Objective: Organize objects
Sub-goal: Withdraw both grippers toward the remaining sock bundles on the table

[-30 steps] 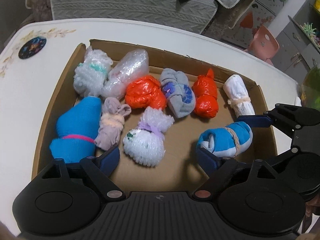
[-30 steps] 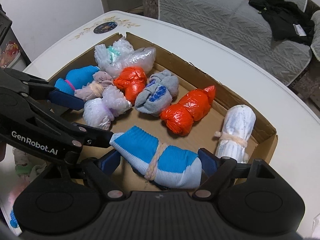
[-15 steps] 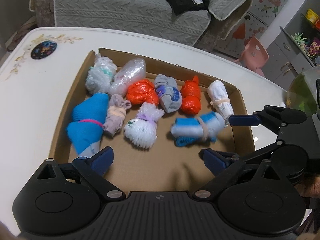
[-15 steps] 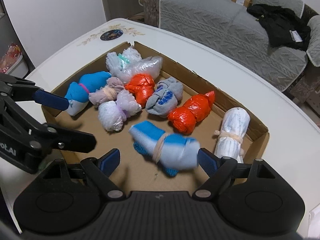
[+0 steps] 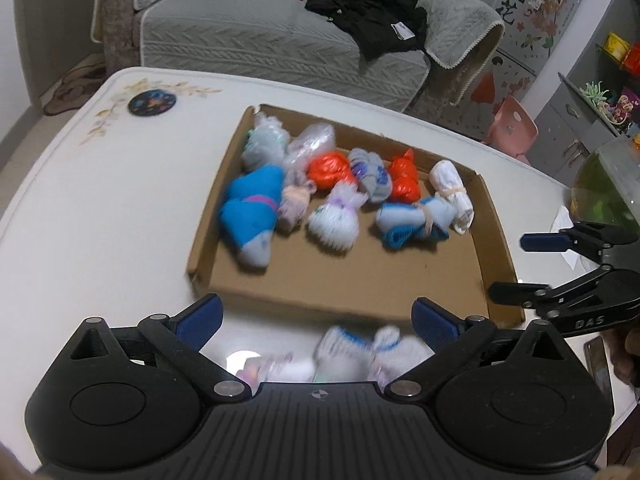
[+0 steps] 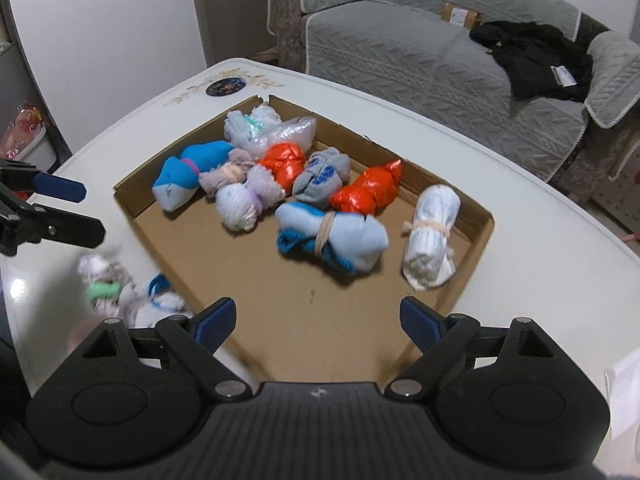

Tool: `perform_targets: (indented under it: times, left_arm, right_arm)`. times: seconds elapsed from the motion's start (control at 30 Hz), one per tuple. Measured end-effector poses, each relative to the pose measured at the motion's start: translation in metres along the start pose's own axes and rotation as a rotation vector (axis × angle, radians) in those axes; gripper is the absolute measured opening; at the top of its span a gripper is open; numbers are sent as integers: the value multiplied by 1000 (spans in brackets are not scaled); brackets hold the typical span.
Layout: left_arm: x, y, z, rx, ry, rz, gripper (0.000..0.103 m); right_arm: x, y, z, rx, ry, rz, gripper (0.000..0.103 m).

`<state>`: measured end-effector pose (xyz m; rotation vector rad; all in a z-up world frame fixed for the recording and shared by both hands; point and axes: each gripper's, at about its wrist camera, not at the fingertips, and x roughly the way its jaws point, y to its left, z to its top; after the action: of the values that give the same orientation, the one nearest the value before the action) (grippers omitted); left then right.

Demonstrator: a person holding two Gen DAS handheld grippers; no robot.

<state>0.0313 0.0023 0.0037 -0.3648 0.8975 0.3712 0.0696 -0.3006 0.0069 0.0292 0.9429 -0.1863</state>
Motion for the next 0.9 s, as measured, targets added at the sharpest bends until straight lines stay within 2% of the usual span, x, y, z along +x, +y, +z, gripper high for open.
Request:
perform_targets:
  times: [0.2,0.3,0.47,0.63,0.77,0.9]
  left_arm:
    - [-17,17,-42,-59,-8,-38,102]
    - [-18,13,-66,-71,-1,-69,102]
    - [-7,-10,-89,2,7,-115,102]
    - [9,-31,-102,84,28,-175,100]
    - [13,-46,-105,205,-13,-189,99]
    - [25,-54,-108,249,-5,-216,98]
  right_arm:
    - [-23,12,-31,9,-55,26,88]
    - [-30,21,-48,9,-74,55,88]
    - [-34,38,-77,-9,-77,107,87]
    - [-34,51,-102,-55,-76,174,70]
    - [-33,56,-120,-99,-69,224,66]
    - [-25,59,-130,-112,-48,258,61]
